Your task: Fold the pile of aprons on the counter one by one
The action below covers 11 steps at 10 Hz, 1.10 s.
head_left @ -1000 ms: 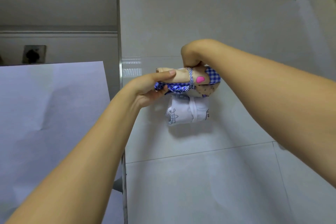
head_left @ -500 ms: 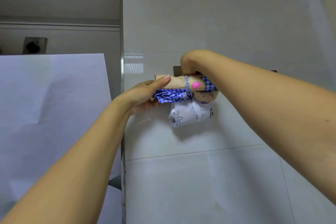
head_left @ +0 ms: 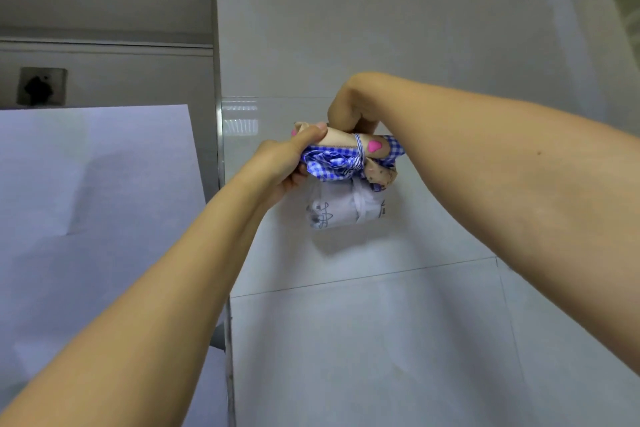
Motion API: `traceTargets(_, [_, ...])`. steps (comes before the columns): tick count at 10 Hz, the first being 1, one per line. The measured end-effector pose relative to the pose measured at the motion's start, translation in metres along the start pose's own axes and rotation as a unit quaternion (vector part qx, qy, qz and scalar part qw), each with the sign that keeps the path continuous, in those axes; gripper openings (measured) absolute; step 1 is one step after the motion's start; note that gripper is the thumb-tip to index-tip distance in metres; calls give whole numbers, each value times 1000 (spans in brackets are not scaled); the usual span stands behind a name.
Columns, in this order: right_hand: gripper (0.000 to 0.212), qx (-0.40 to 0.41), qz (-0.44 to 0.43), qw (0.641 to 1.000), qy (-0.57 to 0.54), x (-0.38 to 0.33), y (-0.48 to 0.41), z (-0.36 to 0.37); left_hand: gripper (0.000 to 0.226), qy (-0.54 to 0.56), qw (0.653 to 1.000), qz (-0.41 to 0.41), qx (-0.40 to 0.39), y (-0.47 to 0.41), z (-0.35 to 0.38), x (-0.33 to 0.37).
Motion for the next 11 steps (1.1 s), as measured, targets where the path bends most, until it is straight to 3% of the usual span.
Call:
traceTargets(1, [32,3,4,1000,15,-4,7,-2,32,3,1000,22,19,4,3,3])
traceTargets(3, [22,69,-26,983,169,-26,36,-12,35,-31,997,61,20,15,12,6])
traceTargets(5, [31,17,-57,997,46,-16,13,19,27,-33,999,43,-1,29,3,-12])
traceTargets(6, [26,69,-70,995,34,-14,16,21,31,-55,997,52,-2,41,3,-14])
traceTargets(7, [25,165,-86,983,-9,-7,32,23,29,-184,973,138,33,59,0,-3])
traceTargets(9, [42,299,-133,942,-81,4,72,39,55,-298,906,251,165,109,-3,-8])
traceTargets(10, [47,337,-132,930,-58,8,98,52,38,-252,894,319,187,147,13,-17])
traceTargets(11, [59,372,-105,918,-86,21,128,74,21,-239,898,343,135,162,36,-38])
Point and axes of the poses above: each hand's wrist, its own y-axis away from the middle knuckle, its own z-axis out of the palm, x = y × z, the point moved 9 cm from there along -y, towards the middle knuckle, and after that the axes turned 5 degrees about -z, right-handed, at the moved point
